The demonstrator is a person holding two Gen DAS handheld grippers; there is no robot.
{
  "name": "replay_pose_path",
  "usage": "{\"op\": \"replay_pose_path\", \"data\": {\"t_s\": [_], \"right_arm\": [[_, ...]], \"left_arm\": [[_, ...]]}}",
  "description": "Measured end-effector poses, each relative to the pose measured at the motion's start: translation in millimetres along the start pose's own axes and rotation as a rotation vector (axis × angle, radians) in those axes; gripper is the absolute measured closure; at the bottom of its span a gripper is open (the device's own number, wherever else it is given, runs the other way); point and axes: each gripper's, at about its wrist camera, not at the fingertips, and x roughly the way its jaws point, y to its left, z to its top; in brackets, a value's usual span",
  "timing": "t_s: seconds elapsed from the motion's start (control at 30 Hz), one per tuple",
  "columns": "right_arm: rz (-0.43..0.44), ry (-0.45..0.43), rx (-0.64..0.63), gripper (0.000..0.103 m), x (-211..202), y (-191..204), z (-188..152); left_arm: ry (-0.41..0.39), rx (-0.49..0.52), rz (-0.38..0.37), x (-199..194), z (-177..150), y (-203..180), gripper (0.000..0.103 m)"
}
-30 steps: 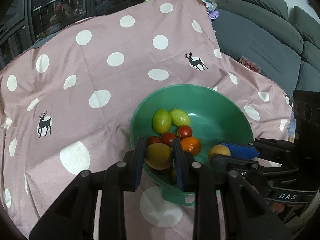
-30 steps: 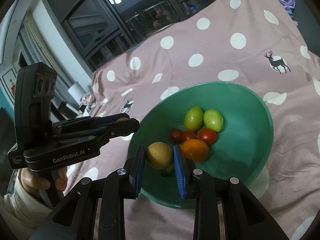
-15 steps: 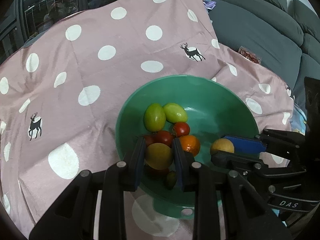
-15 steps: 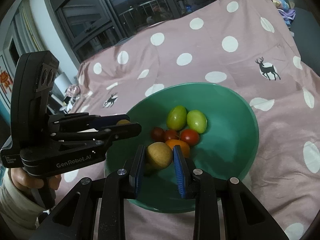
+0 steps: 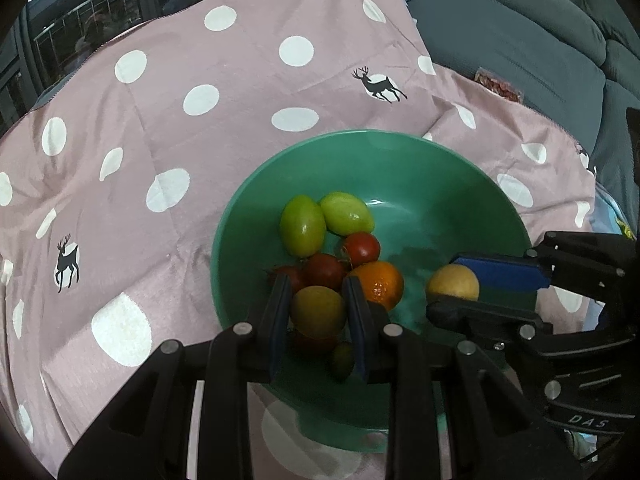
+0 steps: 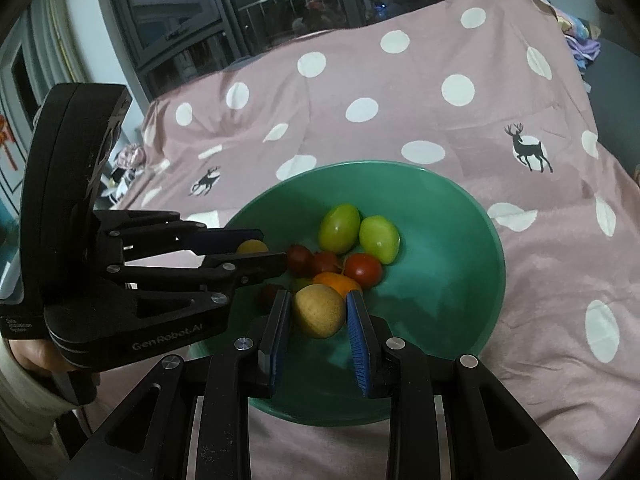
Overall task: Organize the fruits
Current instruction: 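Lower both tools into the basin and open them to release the apricots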
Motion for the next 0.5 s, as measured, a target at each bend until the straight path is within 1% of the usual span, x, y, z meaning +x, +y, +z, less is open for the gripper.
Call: {"op": "replay_pose_path", "data": {"t_s": [0.5], "right_arm": [[0.002,0.009,-0.021,0.073,1.0,2.9,-0.2]], "left_arm": [[0.025,0.009,0.020,6.8,0.0,0.4,0.076]]}}
